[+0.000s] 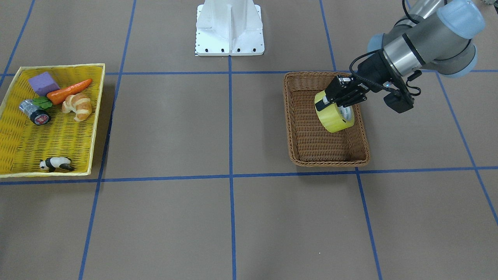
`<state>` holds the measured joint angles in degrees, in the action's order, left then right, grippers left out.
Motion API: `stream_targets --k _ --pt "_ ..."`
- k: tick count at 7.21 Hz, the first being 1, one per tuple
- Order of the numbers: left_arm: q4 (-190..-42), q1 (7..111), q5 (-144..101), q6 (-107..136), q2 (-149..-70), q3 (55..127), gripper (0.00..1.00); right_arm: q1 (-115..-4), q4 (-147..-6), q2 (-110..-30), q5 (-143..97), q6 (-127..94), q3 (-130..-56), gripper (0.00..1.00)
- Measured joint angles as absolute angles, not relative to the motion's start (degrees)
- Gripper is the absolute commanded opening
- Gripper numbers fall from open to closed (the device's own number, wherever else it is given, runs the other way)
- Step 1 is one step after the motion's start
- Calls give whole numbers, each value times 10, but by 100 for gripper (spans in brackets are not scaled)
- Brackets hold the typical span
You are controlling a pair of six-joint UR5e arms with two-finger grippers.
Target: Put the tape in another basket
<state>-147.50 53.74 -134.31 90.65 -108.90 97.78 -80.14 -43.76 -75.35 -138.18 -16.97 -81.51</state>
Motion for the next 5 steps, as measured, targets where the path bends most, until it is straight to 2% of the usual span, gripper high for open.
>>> stream_targets --k 3,5 --pt "-1460 570 -1321 797 -1085 990 0 -828 -507 -756 -1358 -65 -817 96" --pt "-1450 583 -1277 693 -1050 1017 0 -842 -551 -759 -1341 -18 -822 97"
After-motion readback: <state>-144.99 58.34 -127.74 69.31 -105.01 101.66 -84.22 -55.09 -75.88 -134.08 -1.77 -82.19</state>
